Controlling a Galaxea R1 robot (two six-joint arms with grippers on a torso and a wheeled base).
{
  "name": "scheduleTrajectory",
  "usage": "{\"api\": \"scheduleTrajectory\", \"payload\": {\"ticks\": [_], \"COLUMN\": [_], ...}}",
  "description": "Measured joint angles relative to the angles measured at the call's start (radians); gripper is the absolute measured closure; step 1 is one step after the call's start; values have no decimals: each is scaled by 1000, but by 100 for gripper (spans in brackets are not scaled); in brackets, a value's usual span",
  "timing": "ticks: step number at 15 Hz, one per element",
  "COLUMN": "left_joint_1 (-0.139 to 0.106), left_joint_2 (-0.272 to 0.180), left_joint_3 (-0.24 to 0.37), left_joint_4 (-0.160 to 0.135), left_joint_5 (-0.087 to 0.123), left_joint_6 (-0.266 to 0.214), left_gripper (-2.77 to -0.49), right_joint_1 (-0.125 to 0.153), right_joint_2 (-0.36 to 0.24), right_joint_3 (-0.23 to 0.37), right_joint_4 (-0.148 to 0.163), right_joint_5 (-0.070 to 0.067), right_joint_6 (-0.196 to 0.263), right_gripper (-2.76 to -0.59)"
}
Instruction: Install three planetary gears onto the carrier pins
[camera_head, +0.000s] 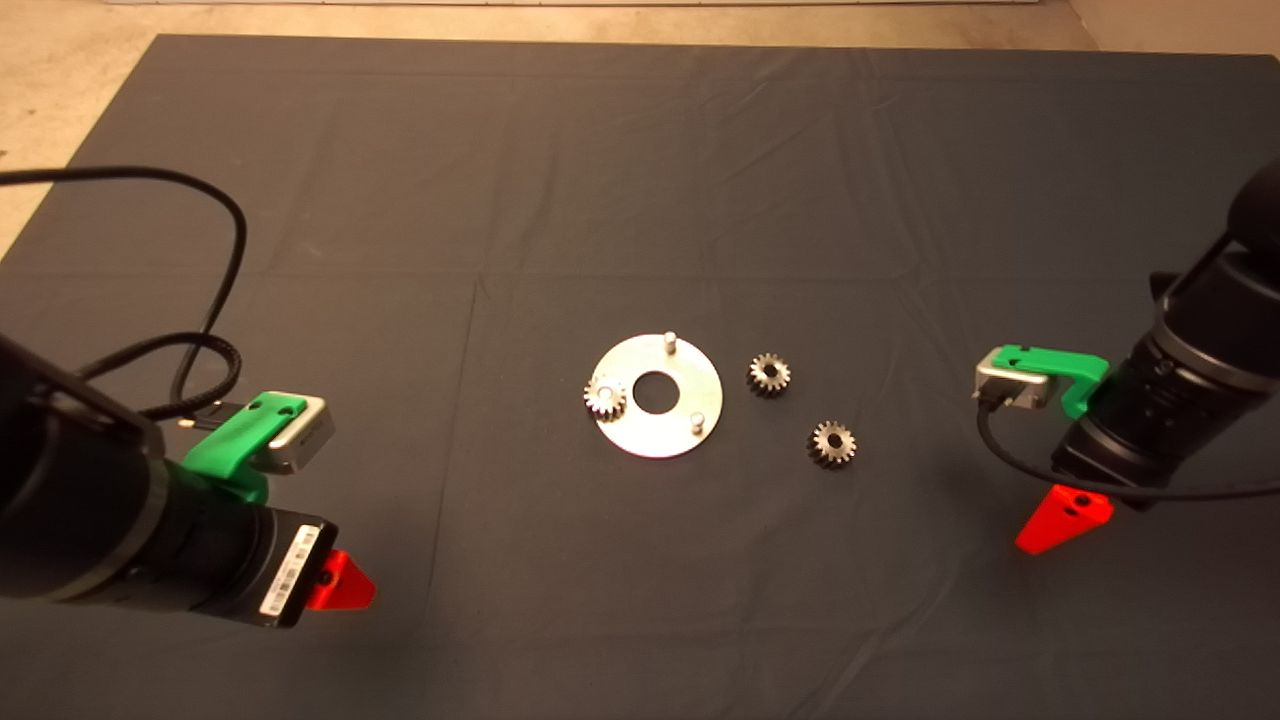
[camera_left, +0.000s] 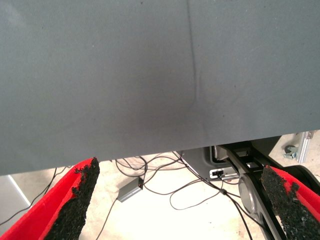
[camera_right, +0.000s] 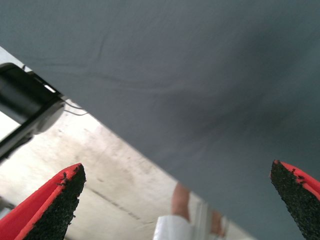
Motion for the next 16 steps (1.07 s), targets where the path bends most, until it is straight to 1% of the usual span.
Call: {"api": "scheduleTrajectory", "payload": {"ticks": [1, 2, 3, 4, 5, 6, 7, 9, 11, 12, 13, 14, 15, 16], "left_joint_1": [0, 0, 0, 0, 0, 0, -3, -5, -6, -5, -5, -6, -5, -6], "left_joint_2": [-8, -19, -31, -41, -49, -58, -65, -89, -146, -170, -178, -179, -178, -177], "left_joint_3": [5, 10, 15, 17, 19, 21, 23, 24, 25, 26, 26, 27, 28, 28], "left_joint_4": [-1, -8, -15, -21, -25, -30, -36, -39, -41, -44, -46, -48, -48, -48], "left_joint_5": [0, -1, -1, 0, 0, 1, 0, -2, -4, 2, 2, 1, -2, -2], "left_joint_6": [-6, -10, -20, -28, -35, -40, -42, -43, -43, -42, -39, -37, -34, -33], "left_gripper": [-234, -244, -246, -246, -246, -246, -246, -246, -246, -246, -246, -246, -246, -246], "right_joint_1": [12, 26, 46, 75, 105, 126, 138, 144, 144, 144, 144, 143, 140, 131], "right_joint_2": [10, 25, 44, 66, 90, 110, 133, 181, 238, 264, 291, 316, 342, 371], "right_joint_3": [-38, -76, -114, -151, -178, -198, -218, -248, -266, -276, -285, -296, -315, -349], "right_joint_4": [0, 0, 0, -1, -1, -1, -1, -1, -3, -10, -24, -58, -98, -138], "right_joint_5": [-5, -8, -8, -7, -3, 0, -1, -5, -5, -4, 0, 0, -2, -5], "right_joint_6": [-77, -143, -207, -263, -305, -329, -344, -364, -374, -375, -377, -378, -379, -381], "right_gripper": [-276, -276, -276, -276, -276, -276, -276, -276, -276, -276, -276, -276, -276, -276]}}
